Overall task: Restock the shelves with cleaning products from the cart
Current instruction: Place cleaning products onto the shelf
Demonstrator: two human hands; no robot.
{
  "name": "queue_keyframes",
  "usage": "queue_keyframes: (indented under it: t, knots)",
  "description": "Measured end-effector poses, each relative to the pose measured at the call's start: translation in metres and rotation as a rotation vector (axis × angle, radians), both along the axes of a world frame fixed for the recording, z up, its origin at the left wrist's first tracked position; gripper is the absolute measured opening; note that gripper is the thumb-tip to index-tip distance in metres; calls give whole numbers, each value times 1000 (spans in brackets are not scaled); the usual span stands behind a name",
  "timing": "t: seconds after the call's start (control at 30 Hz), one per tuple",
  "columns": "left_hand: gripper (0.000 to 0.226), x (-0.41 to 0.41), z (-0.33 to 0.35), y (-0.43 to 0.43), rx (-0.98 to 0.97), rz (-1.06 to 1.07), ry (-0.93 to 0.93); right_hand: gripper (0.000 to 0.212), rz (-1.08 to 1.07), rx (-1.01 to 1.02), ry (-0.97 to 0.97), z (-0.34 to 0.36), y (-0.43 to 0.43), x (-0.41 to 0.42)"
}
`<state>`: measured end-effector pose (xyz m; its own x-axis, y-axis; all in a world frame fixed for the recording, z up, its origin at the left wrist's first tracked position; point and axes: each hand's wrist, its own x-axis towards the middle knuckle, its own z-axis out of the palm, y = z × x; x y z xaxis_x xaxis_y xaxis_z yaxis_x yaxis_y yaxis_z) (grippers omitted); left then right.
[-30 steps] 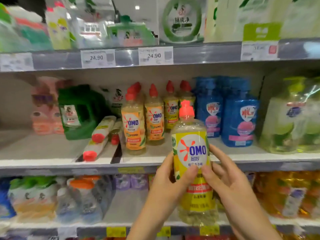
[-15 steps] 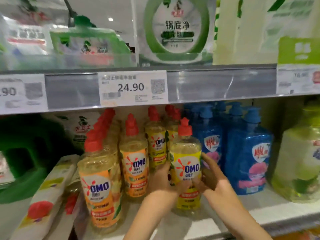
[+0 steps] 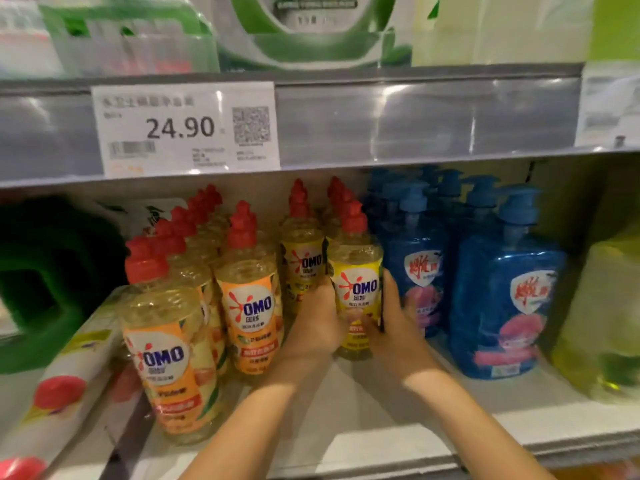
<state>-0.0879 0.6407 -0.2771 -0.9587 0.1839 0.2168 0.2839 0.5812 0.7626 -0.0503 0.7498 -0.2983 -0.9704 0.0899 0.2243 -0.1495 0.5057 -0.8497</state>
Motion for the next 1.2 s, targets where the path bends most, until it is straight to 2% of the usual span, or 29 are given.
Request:
queue_keyframes:
  t: [0.13, 0.43, 0.5, 0.6, 0.7, 0.9, 1.03, 1.2]
  knots:
    - [49, -9, -4, 2, -19, 73, 17, 77, -54, 79, 56, -5, -14, 2]
    - [51, -15, -3, 4, -25, 111, 21, 89, 19, 161, 37, -25, -18, 8]
    - [52, -15, -2, 5, -24, 104, 20, 87, 60, 79, 4, -23, -16, 7]
    - [53, -10, -3, 4, -28, 109, -3, 71, 63, -201, 3, -11, -9, 8]
    - [54, 4, -10, 3, 34, 124, 39, 46, 18, -276, 67, -5, -2, 13]
    - [53, 42, -6, -1, 160, 149, 47, 24, 117, -463, 106, -5, 9, 39]
    - [36, 83, 2, -7, 386, 115, 23, 21, 207, -430, 155, 2, 18, 64]
    - [22, 133, 6, -14, 480, 70, 78, 31, 339, -476, 162, 8, 31, 99]
